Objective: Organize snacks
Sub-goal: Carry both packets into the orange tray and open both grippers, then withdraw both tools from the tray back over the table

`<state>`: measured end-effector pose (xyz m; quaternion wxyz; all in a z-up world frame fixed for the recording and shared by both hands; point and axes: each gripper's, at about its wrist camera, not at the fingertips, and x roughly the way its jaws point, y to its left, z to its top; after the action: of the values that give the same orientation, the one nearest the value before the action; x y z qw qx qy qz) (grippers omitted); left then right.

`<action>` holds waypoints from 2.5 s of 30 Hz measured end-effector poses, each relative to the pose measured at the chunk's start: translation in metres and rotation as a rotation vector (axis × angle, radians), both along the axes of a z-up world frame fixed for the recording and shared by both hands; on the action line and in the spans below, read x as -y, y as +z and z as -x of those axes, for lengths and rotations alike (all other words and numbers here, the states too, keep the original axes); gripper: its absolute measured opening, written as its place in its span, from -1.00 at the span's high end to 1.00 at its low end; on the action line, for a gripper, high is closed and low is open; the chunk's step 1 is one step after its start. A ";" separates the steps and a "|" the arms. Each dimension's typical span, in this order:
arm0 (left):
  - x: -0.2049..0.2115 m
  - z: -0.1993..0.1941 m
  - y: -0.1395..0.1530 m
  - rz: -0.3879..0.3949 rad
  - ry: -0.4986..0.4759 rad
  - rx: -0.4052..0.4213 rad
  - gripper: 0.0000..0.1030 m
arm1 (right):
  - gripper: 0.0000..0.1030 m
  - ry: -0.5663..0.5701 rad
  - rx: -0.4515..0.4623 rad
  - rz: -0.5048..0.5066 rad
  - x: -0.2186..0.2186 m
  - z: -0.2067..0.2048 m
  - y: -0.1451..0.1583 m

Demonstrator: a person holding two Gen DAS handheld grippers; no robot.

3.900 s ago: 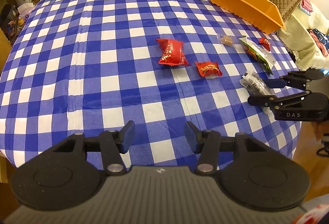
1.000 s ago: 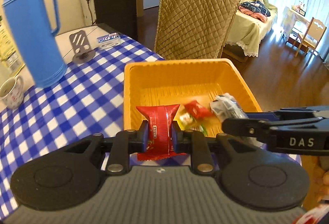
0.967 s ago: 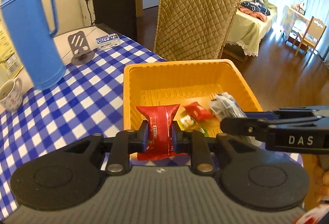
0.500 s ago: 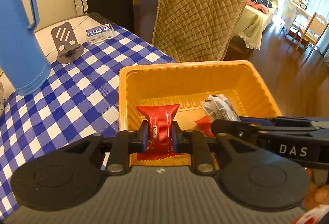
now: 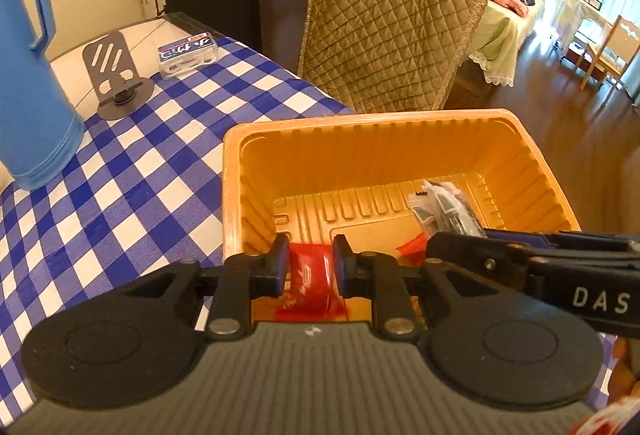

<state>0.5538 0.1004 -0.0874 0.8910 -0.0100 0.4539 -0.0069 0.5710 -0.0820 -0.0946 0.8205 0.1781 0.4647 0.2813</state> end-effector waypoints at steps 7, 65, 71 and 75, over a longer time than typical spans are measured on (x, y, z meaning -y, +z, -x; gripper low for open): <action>-0.005 0.003 0.001 -0.004 0.001 0.001 0.60 | 0.26 0.000 -0.004 -0.001 -0.003 -0.005 -0.003; 0.067 0.254 0.085 0.064 0.178 0.114 0.29 | -0.52 0.165 0.158 0.032 0.147 0.161 0.077; 0.083 0.313 0.085 0.042 0.248 0.093 0.26 | -0.52 0.193 0.145 0.045 0.170 0.204 0.075; 0.100 0.348 0.079 0.025 0.274 0.080 0.23 | -0.52 0.238 0.120 0.060 0.178 0.228 0.070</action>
<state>0.2056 0.0002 -0.0082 0.9008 -0.0829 0.4121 0.1089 0.3431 -0.2599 -0.0247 0.8126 0.0800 0.4406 0.3730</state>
